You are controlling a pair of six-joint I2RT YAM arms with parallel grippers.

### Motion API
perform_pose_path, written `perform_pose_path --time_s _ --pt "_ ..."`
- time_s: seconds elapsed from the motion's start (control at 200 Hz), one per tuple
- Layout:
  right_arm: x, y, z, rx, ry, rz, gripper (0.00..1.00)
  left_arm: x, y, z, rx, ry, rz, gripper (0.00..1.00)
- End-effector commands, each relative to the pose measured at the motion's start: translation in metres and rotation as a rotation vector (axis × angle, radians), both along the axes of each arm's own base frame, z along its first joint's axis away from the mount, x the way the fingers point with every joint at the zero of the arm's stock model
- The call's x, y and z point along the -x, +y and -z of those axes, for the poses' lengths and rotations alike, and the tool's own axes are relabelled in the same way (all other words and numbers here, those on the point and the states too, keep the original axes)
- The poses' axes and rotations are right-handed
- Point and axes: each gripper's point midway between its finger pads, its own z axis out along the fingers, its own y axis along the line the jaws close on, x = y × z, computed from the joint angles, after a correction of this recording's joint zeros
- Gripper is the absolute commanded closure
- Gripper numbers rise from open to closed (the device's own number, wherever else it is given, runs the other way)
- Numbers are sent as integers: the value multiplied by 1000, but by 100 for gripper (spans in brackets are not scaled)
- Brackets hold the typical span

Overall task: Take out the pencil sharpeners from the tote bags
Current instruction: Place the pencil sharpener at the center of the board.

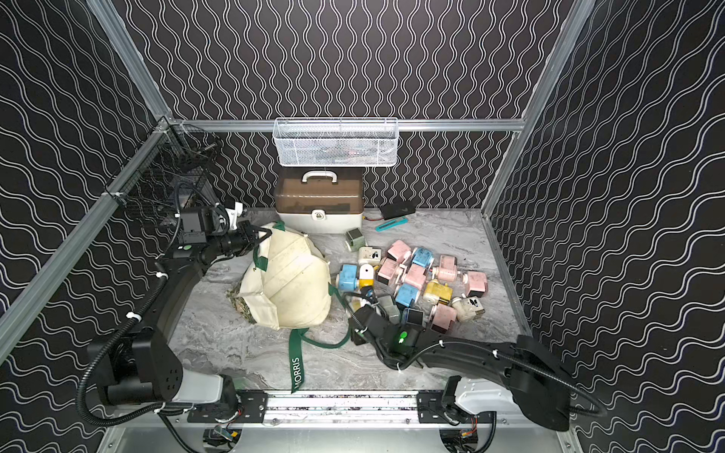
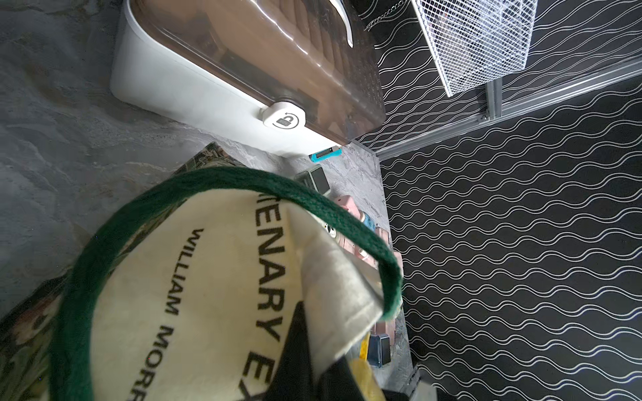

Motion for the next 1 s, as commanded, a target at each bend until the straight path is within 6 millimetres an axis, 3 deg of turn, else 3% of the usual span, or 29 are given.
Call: perform_pose_path --time_s 0.0,0.18,0.39,0.51,0.691,0.816,0.991 --pt "10 -8 8 67 -22 48 50 -2 1 -10 11 -41 2 100" --pt "25 -10 18 83 -25 38 50 -3 2 -10 10 -42 0 100" --pt "26 -23 49 141 1 80 47 -3 4 -8 8 -39 -9 100" --pt "27 -21 58 160 11 76 43 -4 5 -8 8 -37 -12 100" --pt "24 -25 71 188 7 99 22 -4 5 -6 11 -26 -17 100" --pt "23 -26 69 194 3 109 9 -4 6 -6 10 -26 -19 100" --pt "22 -19 47 134 -21 85 3 -4 6 -4 8 -18 -25 100"
